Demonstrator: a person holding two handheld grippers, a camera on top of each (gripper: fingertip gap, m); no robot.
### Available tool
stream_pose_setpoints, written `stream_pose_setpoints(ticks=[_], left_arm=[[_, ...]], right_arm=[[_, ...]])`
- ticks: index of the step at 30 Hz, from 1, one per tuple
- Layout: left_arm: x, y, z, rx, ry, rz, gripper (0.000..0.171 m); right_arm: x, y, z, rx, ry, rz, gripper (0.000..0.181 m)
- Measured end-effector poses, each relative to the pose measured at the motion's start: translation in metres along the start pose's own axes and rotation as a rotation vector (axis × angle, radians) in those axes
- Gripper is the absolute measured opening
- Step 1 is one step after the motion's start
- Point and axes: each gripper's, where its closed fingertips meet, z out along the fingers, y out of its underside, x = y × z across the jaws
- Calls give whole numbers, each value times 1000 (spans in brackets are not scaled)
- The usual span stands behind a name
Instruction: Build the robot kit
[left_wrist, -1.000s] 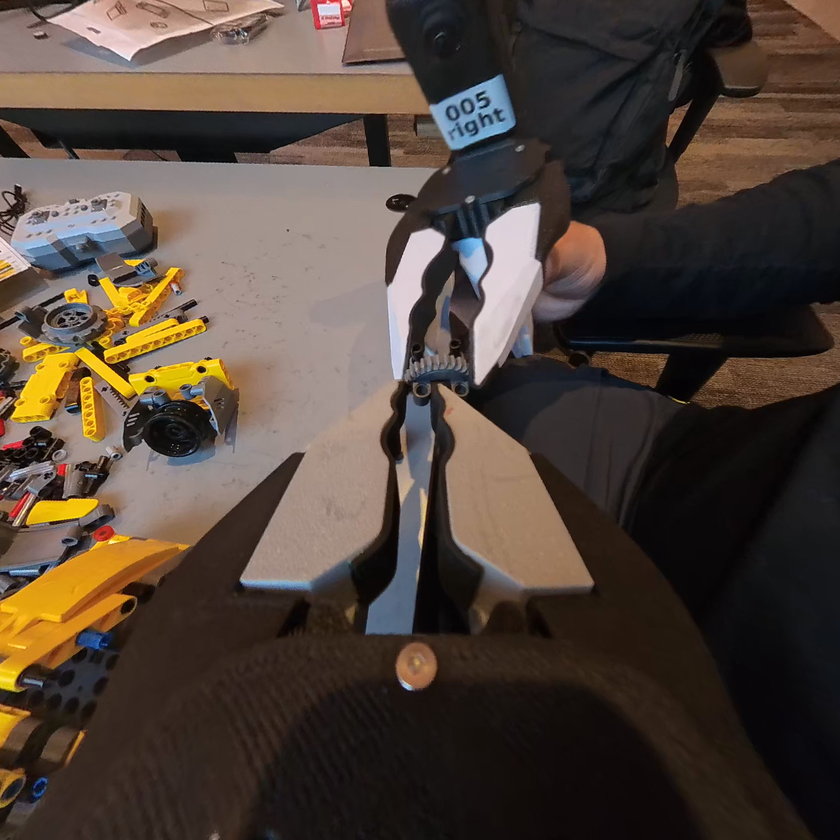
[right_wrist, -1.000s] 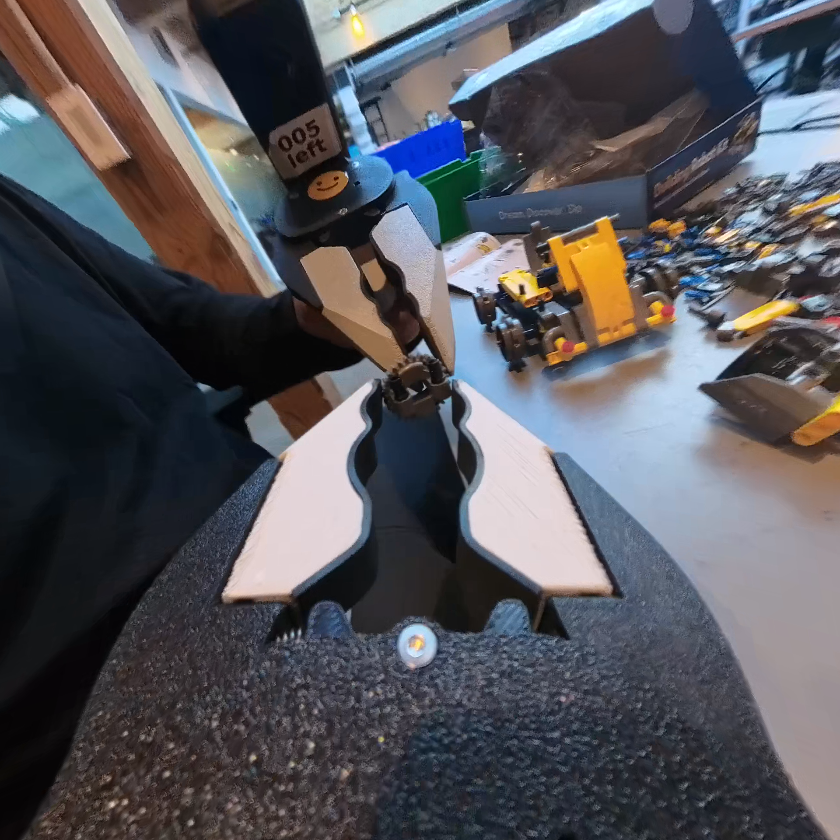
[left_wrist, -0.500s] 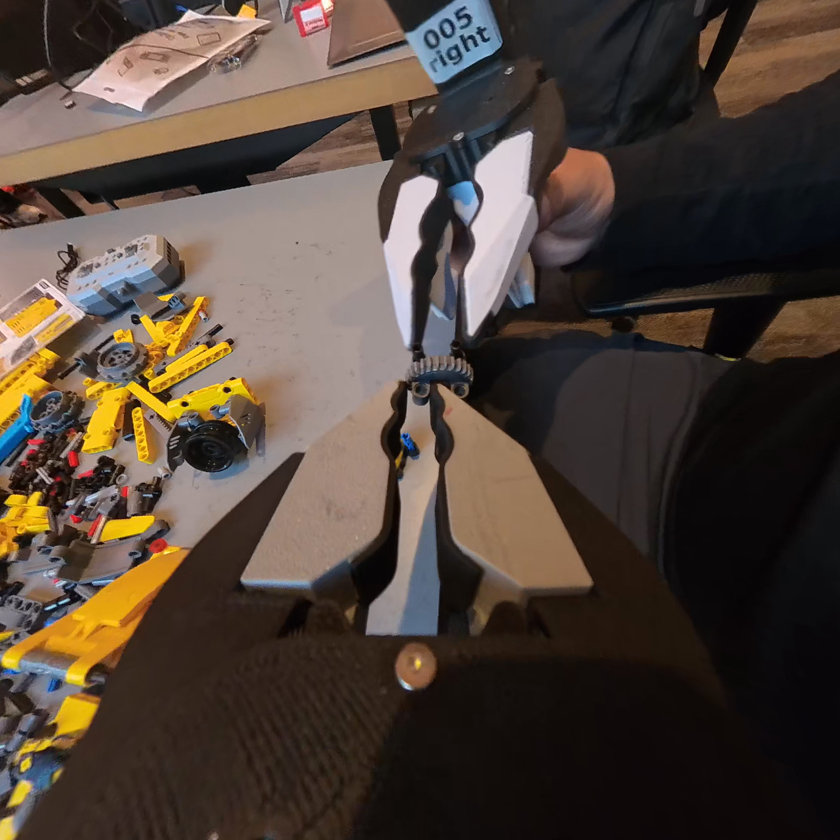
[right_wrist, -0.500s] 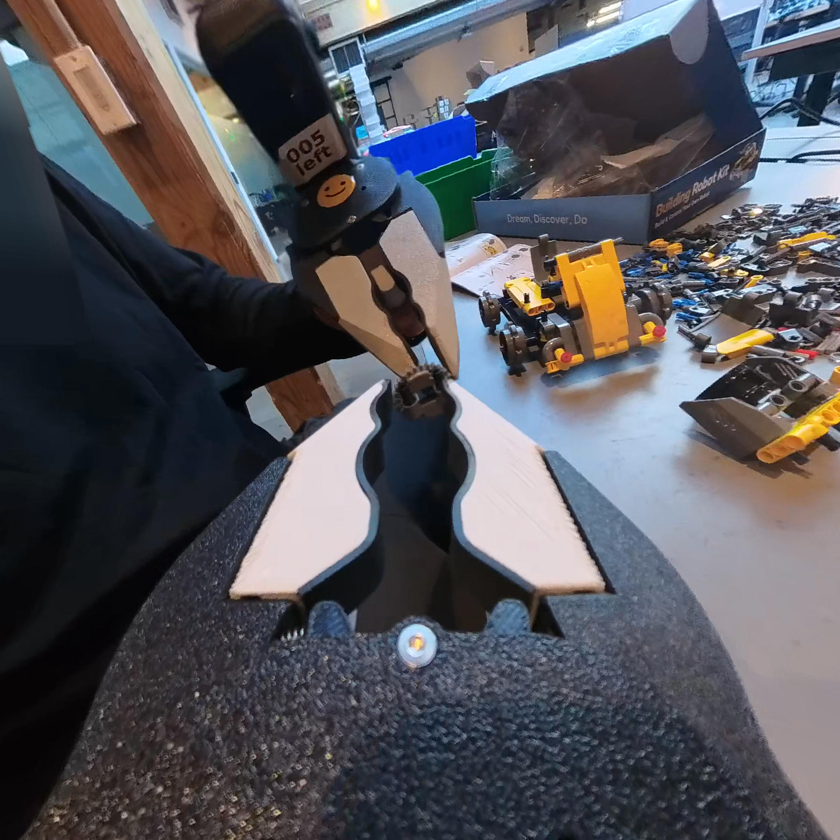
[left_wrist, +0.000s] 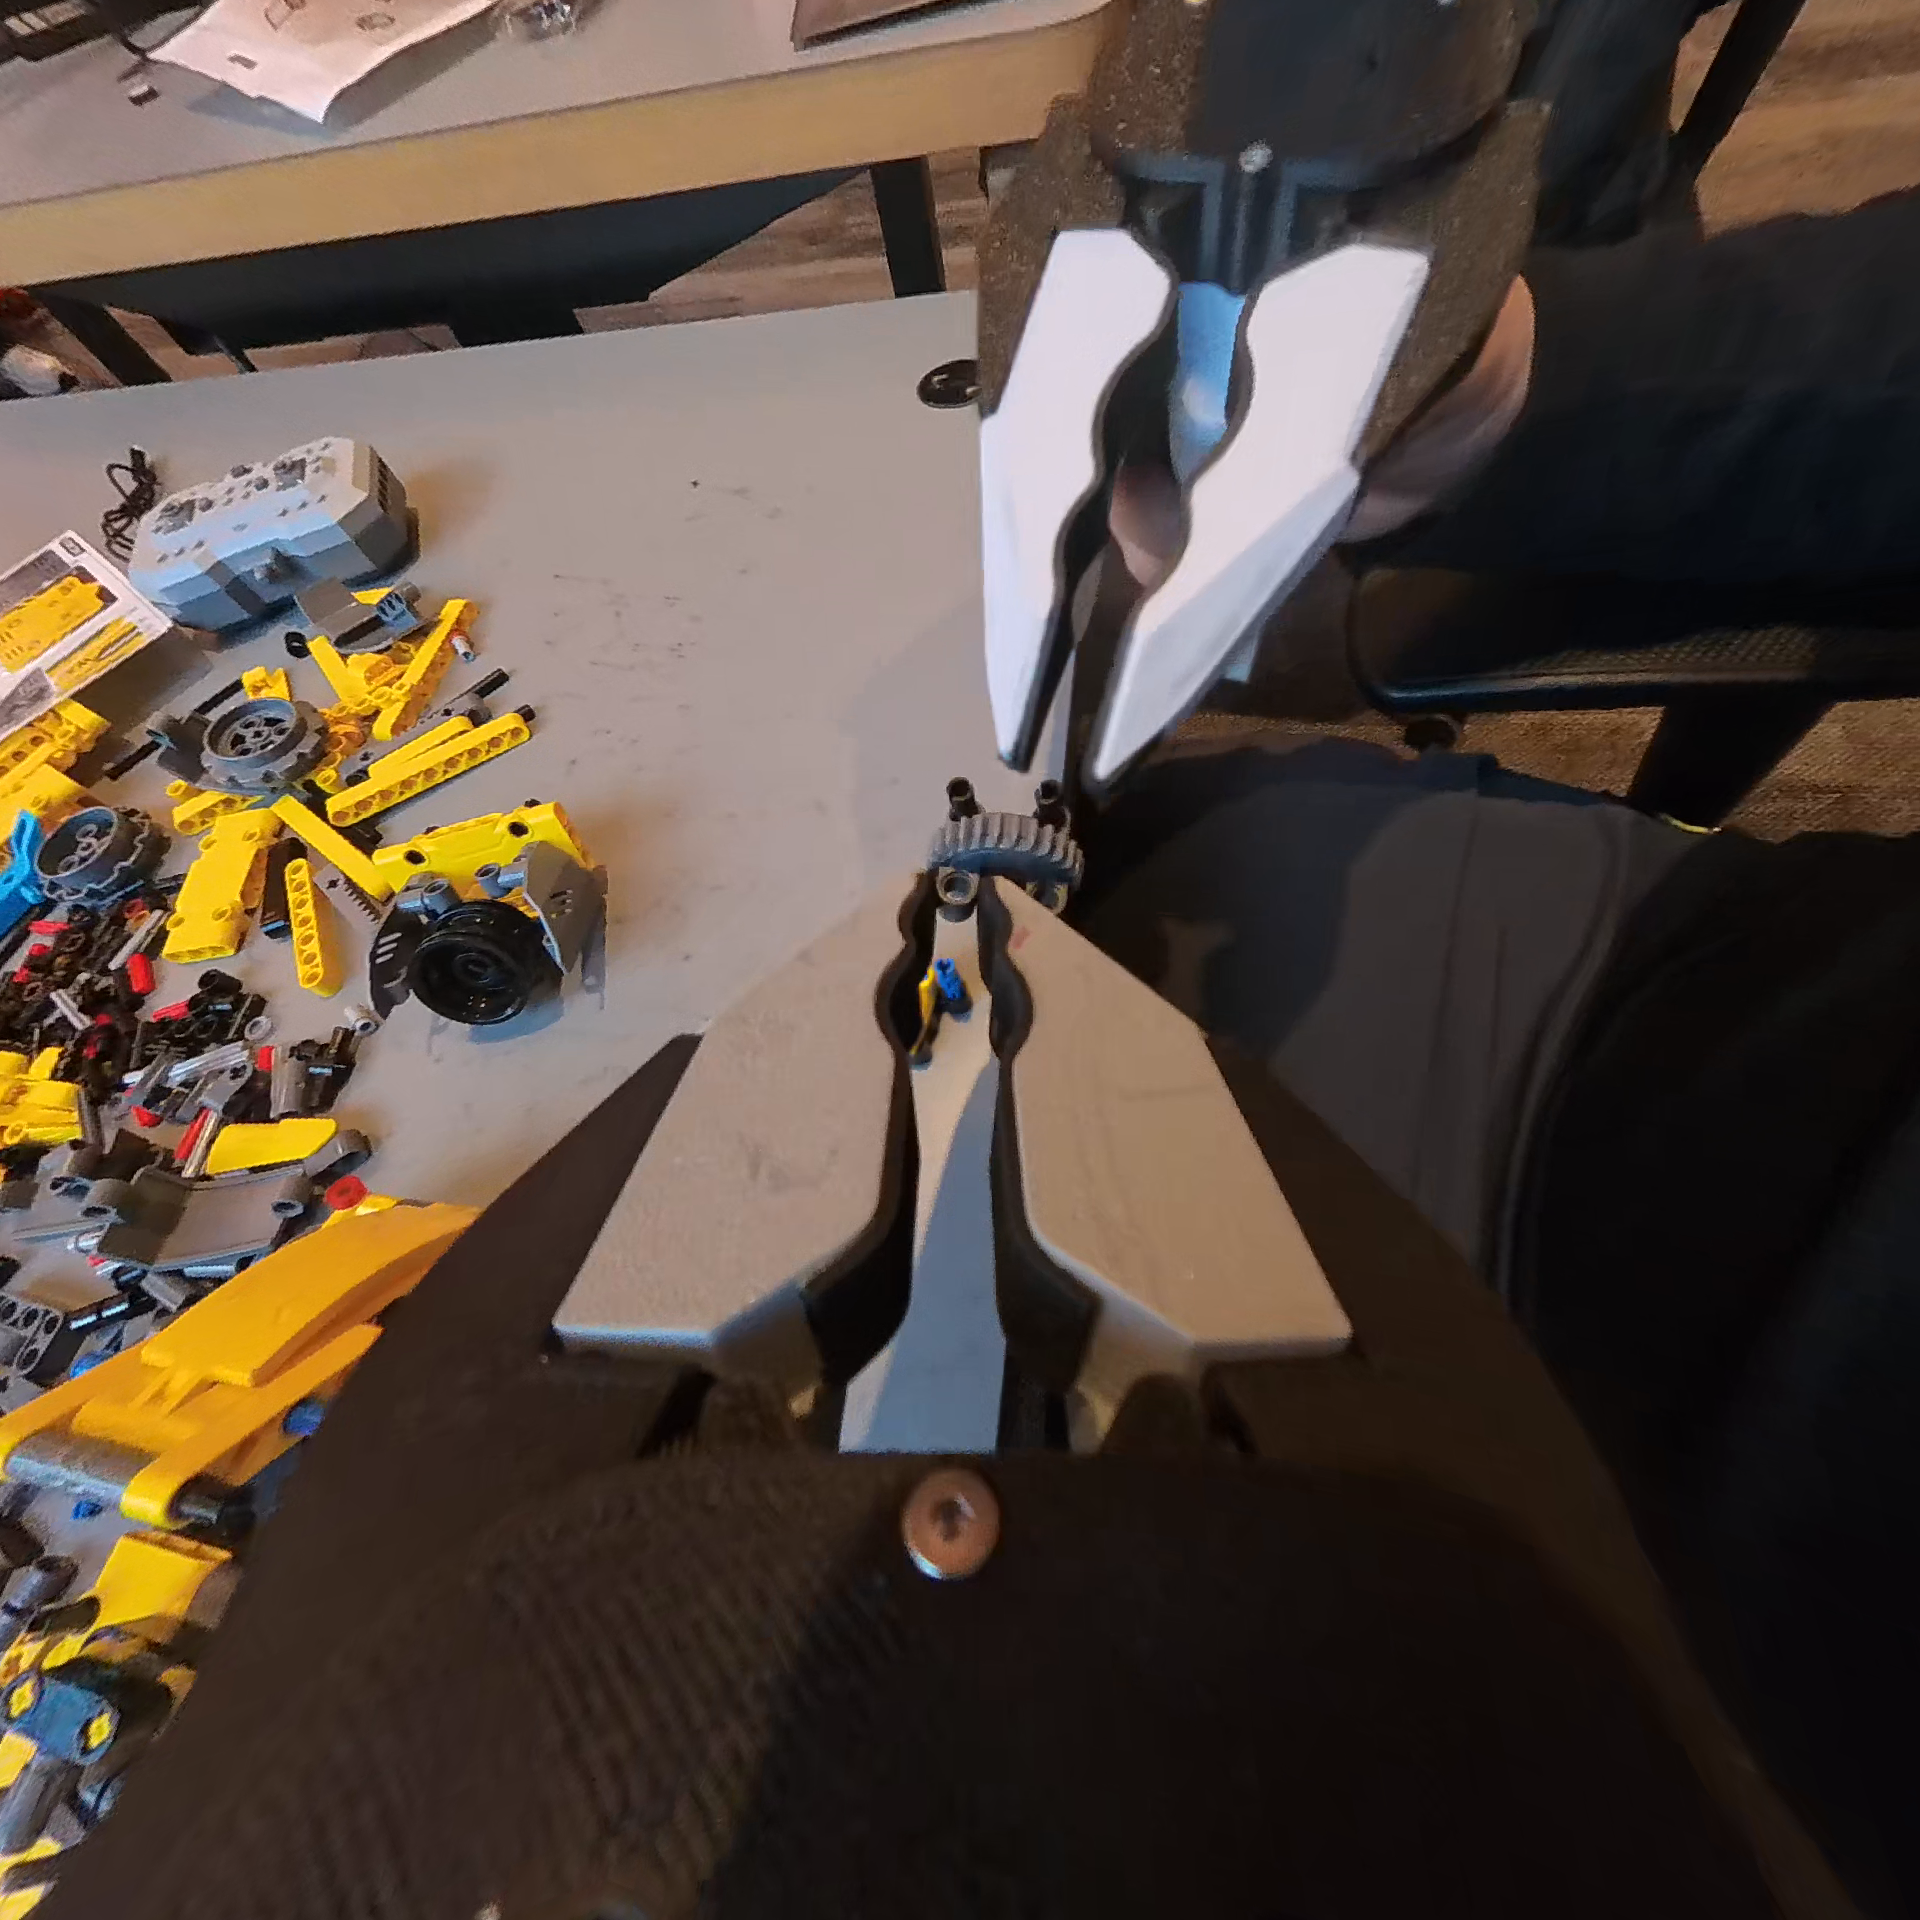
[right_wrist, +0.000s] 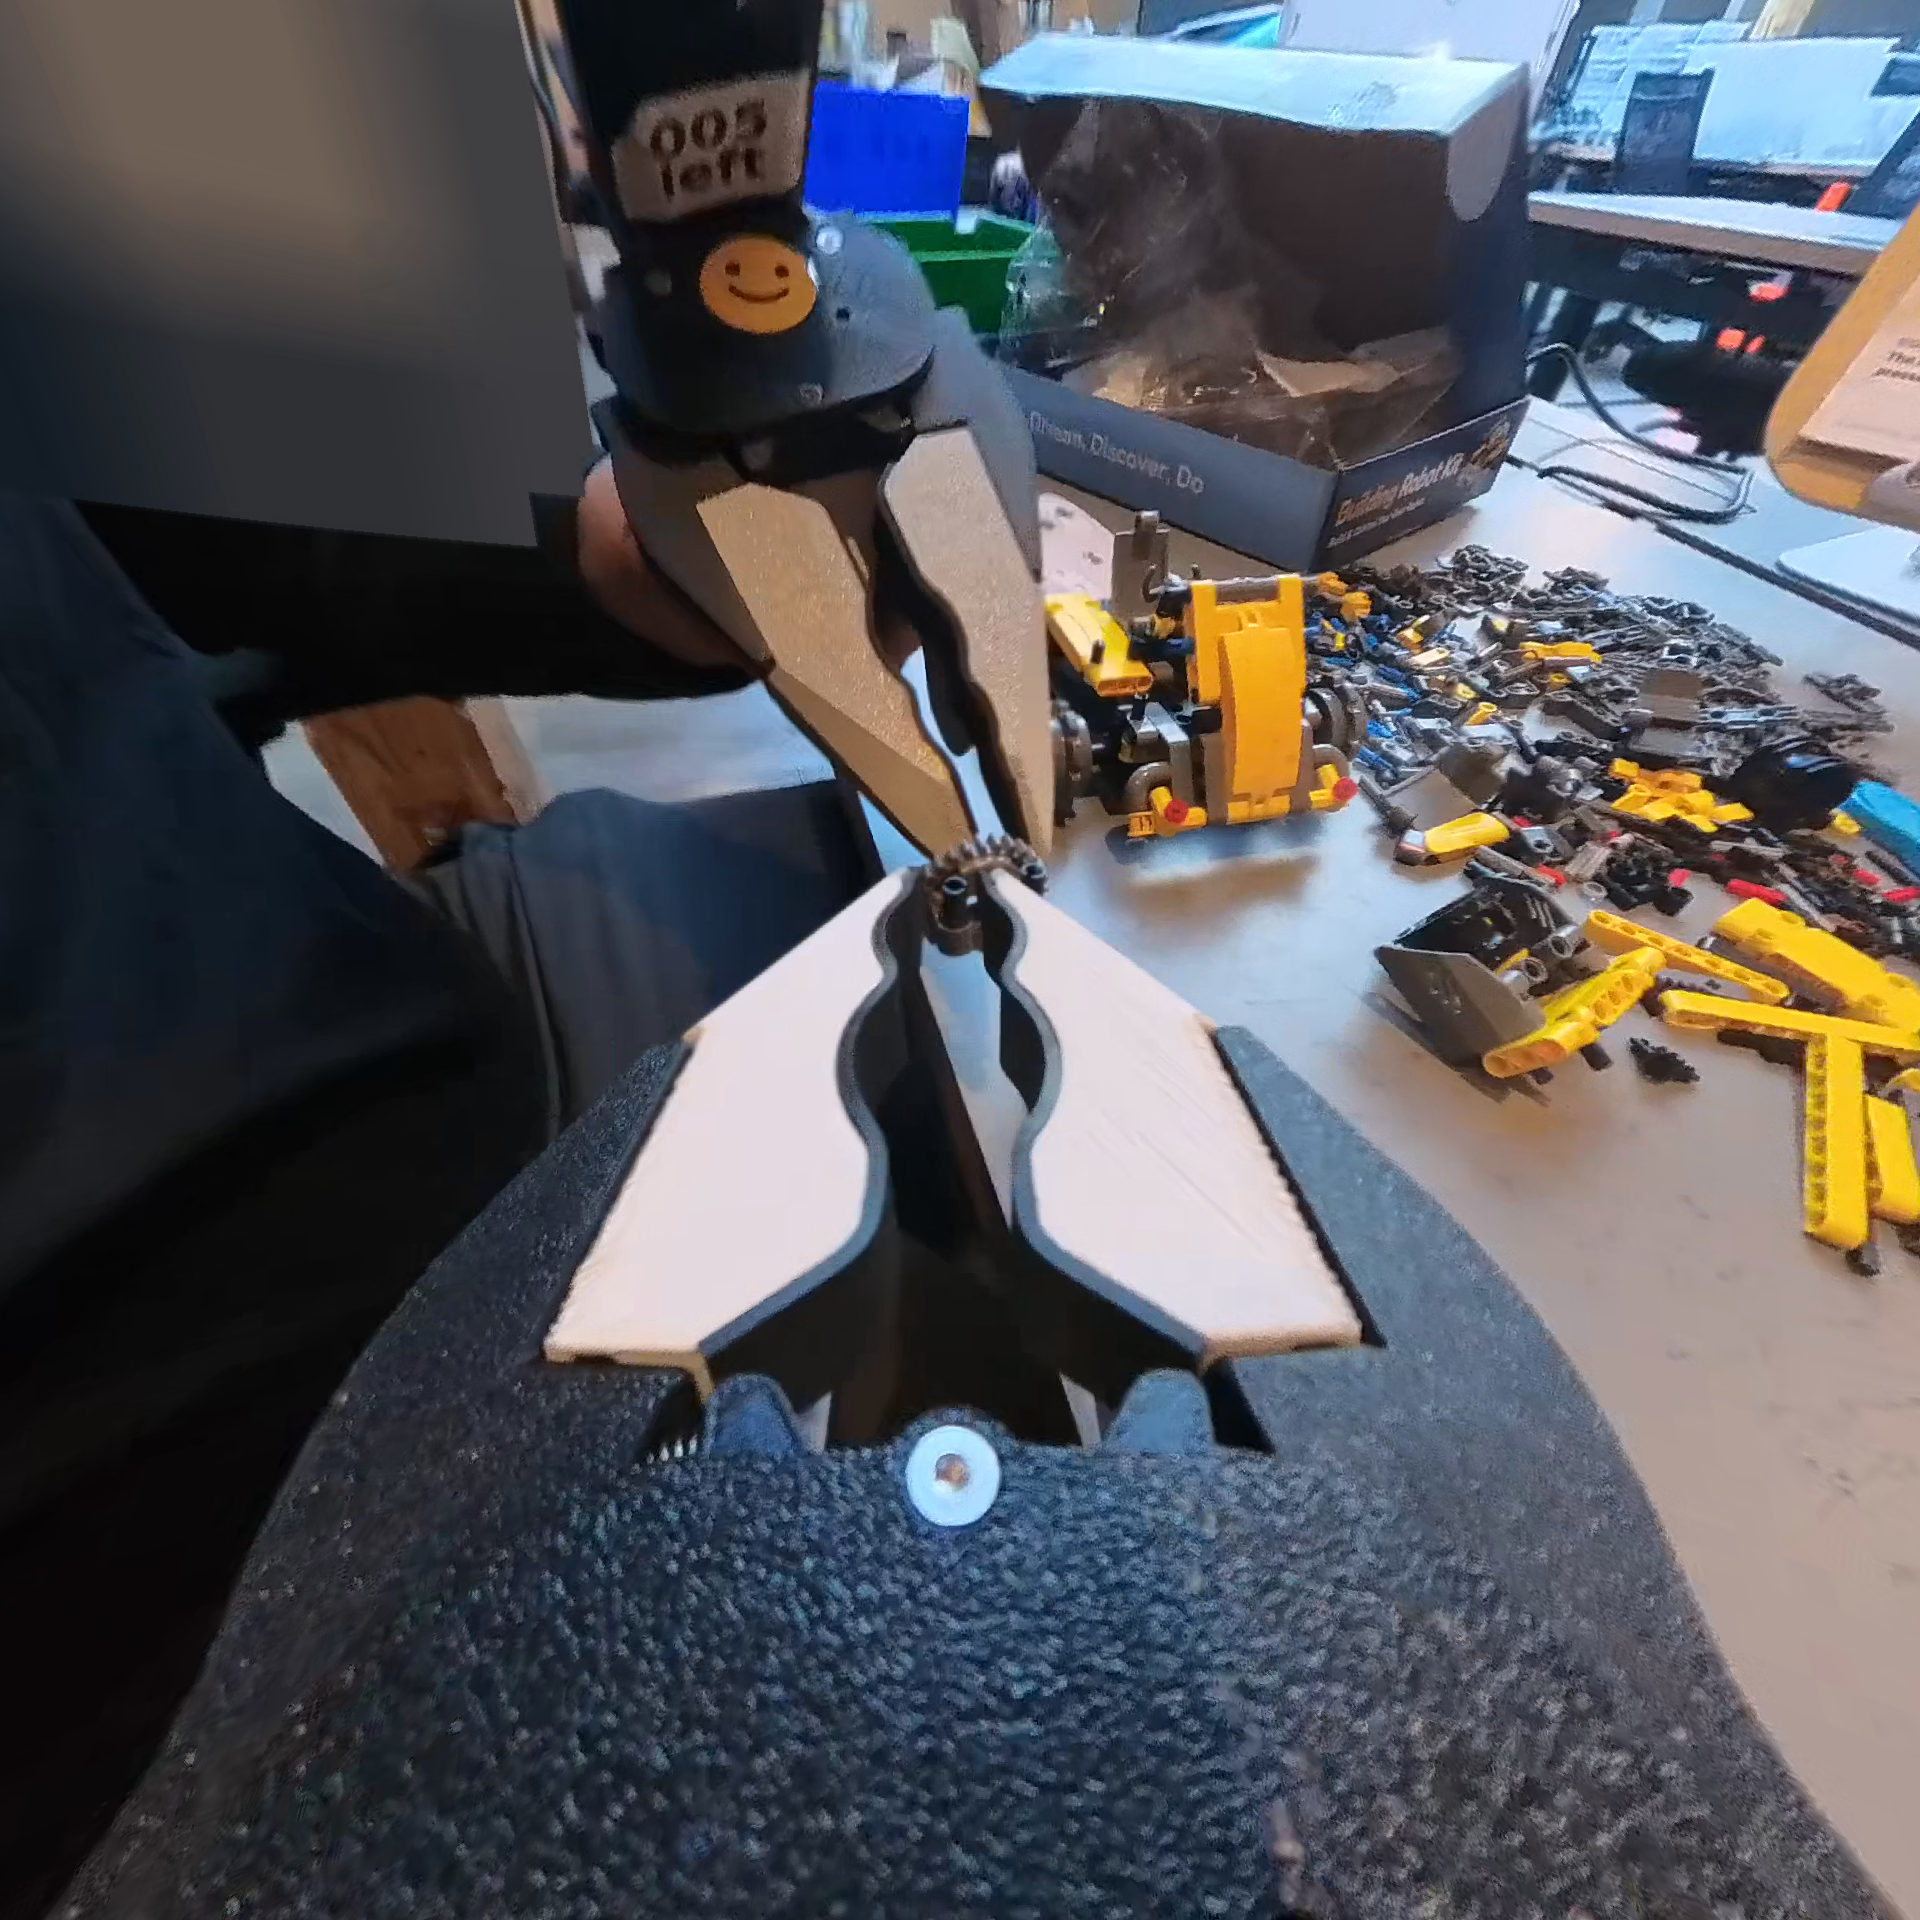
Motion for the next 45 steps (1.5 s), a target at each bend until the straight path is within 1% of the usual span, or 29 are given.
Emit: stream_pose_setpoints(ticks=[3, 5, 7, 10, 15, 18, 20, 22, 23, 24, 25, 27, 28, 29, 30, 31, 32, 34, 36, 38, 41, 45], left_arm=[[0, -2, 0, -1, 3, -12, 6], [0, -2, 0, -5, 5, -12, 6], [4, -4, -1, 10, 34, -37, 6], [5, -9, -3, 36, 69, -87, 6], [9, -12, -10, 64, 191, -223, 6], [11, -6, -9, 35, 235, -275, 6], [11, -4, -9, 42, 250, -303, 7], [11, -2, -8, 47, 251, -306, 7], [10, -1, -7, 44, 239, -292, 6], [10, 0, -6, 44, 216, -259, 6], [9, 0, -6, 43, 186, -211, 6], [8, 0, -6, 30, 120, -111, 6], [8, -1, -6, 25, 84, -56, 6], [8, -3, -6, 22, 47, 0, 6], [8, -4, -7, 21, 12, 51, 5], [9, -6, -7, 22, -20, 96, 5], [9, -7, -7, 27, -50, 135, 5], [11, -8, -9, 44, -104, 194, 6], [12, -6, -11, 48, -158, 245, 6], [12, -3, -15, 51, -204, 289, 6], [10, 0, -23, 53, -269, 351, 6], [10, 4, -30, 59, -319, 408, 6]], right_arm=[[-3, 6, 6, -60, 21, -60, 12], [-2, 6, 6, -69, 38, -88, 8], [-4, 3, 3, -70, 57, -158, 8], [-6, 0, 1, -119, 135, -340, 8], [-10, -1, 1, -321, 312, -756, 6], [-11, 5, 4, -432, 382, -967, 7], [-10, 7, 4, -467, 426, -1066, 6], [-9, 11, 3, -475, 441, -1102, 7], [-9, 15, 1, -481, 431, -1076, 1], [-8, 17, -1, -472, 419, -1011, 0], [-8, 17, -4, -436, 401, -909, 0], [-8, 15, -9, -332, 330, -618, 3], [-6, 14, -10, -282, 294, -442, 8], [-4, 15, -10, -245, 250, -256, 9], [-3, 17, -9, -224, 196, -78, 15], [-1, 20, -8, -208, 152, 79, 28], [1, 21, -7, -190, 120, 211, 35], [-4, 16, -5, -129, 15, 395, 36], [-11, 5, -5, -47, -79, 505, 36], [-18, -2, -4, 0, -165, 591, 39], [-21, -1, 3, -6, -223, 688, 39], [-25, -2, 16, -25, -247, 696, 36]])
